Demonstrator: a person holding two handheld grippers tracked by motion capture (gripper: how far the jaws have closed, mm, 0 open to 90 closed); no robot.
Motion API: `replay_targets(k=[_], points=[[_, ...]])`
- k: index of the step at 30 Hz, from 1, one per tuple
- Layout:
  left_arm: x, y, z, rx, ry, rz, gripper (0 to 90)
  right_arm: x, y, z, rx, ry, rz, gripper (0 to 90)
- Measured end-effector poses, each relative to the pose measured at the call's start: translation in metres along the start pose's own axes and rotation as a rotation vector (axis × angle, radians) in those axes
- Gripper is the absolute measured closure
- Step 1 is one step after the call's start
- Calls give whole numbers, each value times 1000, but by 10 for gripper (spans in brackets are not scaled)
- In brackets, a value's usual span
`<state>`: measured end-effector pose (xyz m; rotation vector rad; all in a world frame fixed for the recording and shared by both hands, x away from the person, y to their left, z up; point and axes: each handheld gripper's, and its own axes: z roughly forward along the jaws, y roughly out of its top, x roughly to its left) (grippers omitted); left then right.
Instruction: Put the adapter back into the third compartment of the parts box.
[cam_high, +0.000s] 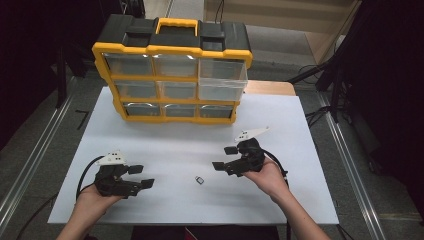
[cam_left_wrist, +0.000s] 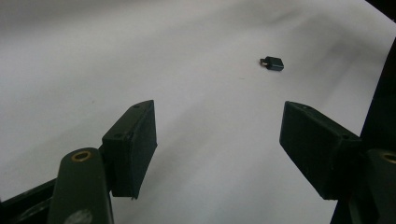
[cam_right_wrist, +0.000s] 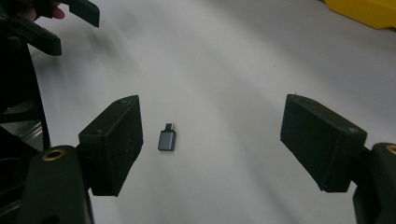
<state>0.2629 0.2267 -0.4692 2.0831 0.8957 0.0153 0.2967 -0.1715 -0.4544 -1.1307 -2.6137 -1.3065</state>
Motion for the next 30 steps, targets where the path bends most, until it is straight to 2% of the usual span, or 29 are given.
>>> replay_targets(k=[12, 30], points=[[0, 0, 0, 1, 0, 1, 290, 8, 12, 17, 26, 0, -34, 196], [0, 0, -1, 2, -4, 3, 290, 19, 20, 41, 54, 22, -42, 216]])
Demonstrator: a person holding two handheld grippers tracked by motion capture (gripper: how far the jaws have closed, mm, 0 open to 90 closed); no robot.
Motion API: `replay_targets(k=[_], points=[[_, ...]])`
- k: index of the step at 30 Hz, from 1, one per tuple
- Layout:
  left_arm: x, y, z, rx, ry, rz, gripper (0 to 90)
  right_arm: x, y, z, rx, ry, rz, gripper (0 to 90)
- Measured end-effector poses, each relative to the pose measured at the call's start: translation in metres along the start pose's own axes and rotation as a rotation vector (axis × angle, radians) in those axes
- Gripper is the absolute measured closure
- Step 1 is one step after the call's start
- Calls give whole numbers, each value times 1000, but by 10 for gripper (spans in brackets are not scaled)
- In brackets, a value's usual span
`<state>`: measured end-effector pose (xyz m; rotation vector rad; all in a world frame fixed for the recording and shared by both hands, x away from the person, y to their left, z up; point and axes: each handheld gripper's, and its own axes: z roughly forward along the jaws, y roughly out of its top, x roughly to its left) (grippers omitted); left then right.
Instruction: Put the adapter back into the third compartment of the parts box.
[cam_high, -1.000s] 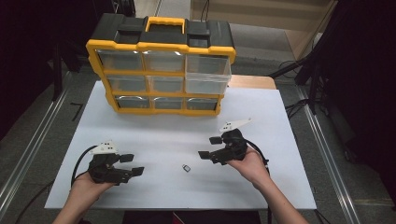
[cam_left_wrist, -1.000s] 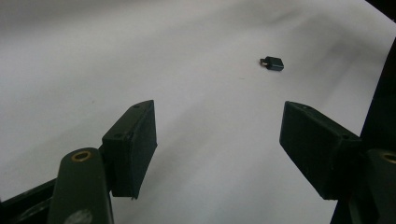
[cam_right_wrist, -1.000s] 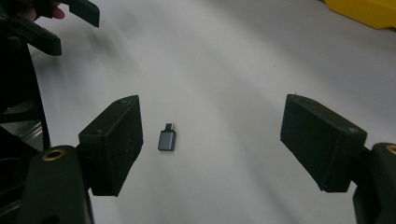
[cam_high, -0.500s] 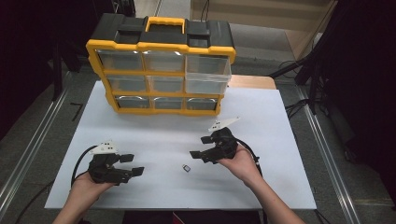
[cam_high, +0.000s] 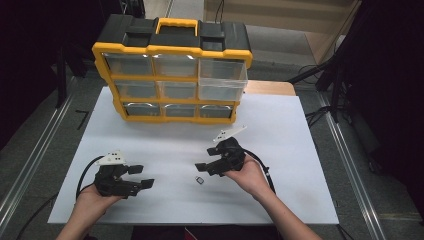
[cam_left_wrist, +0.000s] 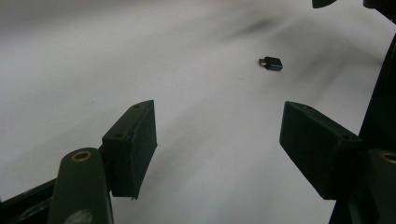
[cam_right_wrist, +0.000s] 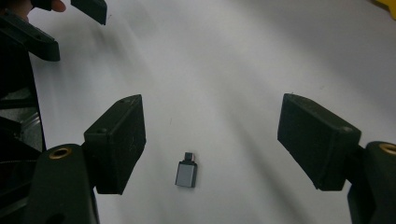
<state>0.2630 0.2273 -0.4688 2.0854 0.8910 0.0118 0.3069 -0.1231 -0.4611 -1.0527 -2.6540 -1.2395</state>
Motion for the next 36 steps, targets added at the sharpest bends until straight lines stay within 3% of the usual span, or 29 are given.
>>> replay_targets(k=[17, 29, 34, 36], points=[[0, 0, 0, 1, -2, 1, 290, 5, -9, 13, 24, -6, 3, 214], [0, 0, 0, 2, 0, 0, 290, 9, -22, 31, 99, -15, -5, 227], [0, 0, 0, -2, -1, -2, 290, 13, -25, 37, 129, -10, -14, 277], [0, 0, 0, -1, 0, -2, 290, 15, -26, 39, 140, -29, -35, 311]])
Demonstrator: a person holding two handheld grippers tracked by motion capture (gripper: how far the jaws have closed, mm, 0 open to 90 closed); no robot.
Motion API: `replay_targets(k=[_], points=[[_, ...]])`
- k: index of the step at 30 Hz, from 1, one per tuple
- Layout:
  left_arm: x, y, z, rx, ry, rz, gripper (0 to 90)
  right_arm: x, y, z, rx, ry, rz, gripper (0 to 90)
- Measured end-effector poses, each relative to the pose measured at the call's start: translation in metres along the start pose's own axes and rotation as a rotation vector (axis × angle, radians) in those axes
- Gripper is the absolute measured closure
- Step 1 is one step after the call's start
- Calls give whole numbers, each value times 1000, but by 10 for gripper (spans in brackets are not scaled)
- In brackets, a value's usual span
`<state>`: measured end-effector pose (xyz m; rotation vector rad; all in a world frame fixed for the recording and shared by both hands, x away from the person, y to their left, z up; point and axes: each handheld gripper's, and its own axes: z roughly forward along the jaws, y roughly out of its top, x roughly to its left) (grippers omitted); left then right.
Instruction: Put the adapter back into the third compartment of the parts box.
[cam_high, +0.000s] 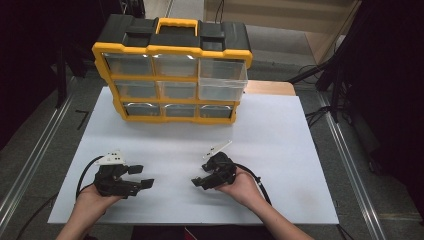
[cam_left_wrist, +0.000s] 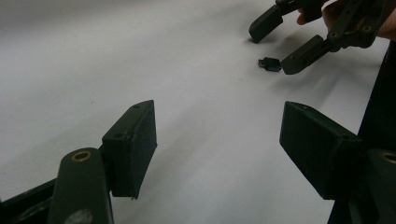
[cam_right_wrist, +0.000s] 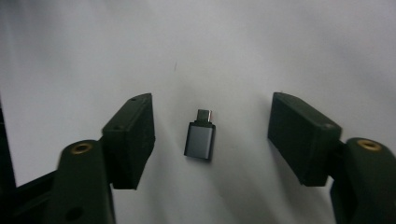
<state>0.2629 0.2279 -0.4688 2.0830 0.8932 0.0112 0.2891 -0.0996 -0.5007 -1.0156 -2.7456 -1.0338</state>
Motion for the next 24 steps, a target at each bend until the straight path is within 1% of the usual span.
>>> replay_targets(k=[3, 5, 7, 9, 11, 13, 14, 17, 19, 24], points=[[0, 0, 0, 3, -1, 0, 290, 4, -1, -1, 9, -35, -18, 413], [0, 0, 0, 3, -1, 0, 290, 6, -2, -1, 5, -44, -7, 442], [0, 0, 0, 3, 0, 2, 289, 9, -1, -1, 18, -63, 2, 521], [0, 0, 0, 5, 1, 3, 290, 11, -1, -1, 28, -65, -1, 556], [0, 0, 0, 6, 1, 3, 290, 14, -1, -1, 43, -71, 1, 633], [0, 0, 0, 2, 0, 1, 289, 16, -1, -2, 61, -70, 15, 692], [0, 0, 0, 3, 1, 1, 290, 16, -1, -2, 65, -77, 16, 721], [0, 0, 0, 5, 2, 2, 290, 15, -1, -2, 65, -78, 19, 731], [0, 0, 0, 4, 1, 3, 290, 13, -1, -2, 68, -70, 9, 735], [0, 0, 0, 6, -1, 2, 290, 8, 0, -3, 70, -28, 23, 735]])
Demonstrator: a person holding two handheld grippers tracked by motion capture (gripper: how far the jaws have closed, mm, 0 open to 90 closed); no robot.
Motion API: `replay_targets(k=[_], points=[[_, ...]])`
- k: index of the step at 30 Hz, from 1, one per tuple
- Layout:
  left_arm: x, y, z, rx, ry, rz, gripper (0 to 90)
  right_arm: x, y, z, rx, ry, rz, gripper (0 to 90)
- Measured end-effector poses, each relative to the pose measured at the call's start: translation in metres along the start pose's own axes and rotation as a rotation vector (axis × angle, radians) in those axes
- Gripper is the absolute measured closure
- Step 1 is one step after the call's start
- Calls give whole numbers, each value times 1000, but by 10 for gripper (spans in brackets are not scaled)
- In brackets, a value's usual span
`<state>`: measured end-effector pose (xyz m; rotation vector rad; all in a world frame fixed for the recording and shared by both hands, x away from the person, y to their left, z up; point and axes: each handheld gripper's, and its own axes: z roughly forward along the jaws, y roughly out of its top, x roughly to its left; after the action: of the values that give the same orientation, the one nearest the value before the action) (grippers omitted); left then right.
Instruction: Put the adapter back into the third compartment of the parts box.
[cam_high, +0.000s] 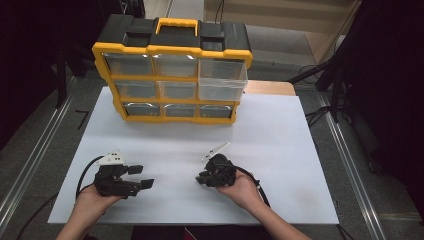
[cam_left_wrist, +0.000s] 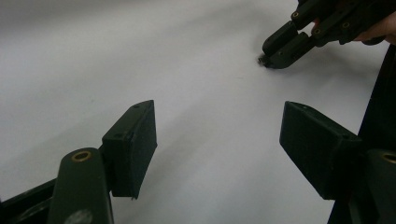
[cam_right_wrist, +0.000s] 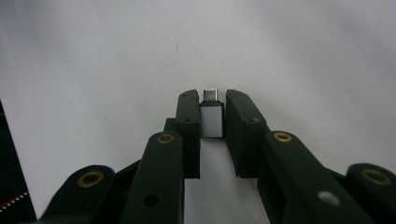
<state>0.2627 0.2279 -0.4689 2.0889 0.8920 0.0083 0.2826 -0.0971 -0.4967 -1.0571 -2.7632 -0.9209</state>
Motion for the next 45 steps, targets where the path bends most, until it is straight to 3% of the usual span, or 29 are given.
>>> replay_targets(k=[9, 22, 31, 37, 45], points=[[0, 0, 0, 1, -1, -1, 290, -7, 2, -2, 4, 58, 17, 736], [0, 0, 0, 2, -4, 2, 290, -20, 4, -29, -45, 95, 5, 736], [-1, 0, 0, 1, -4, 4, 289, -24, 4, -33, -7, 155, -70, 736], [-1, 0, 2, 2, -11, -1, 289, -28, 8, -38, 6, 180, -159, 736], [-1, 0, 3, 5, -9, 0, 289, -35, 15, -50, 7, 194, -171, 736]])
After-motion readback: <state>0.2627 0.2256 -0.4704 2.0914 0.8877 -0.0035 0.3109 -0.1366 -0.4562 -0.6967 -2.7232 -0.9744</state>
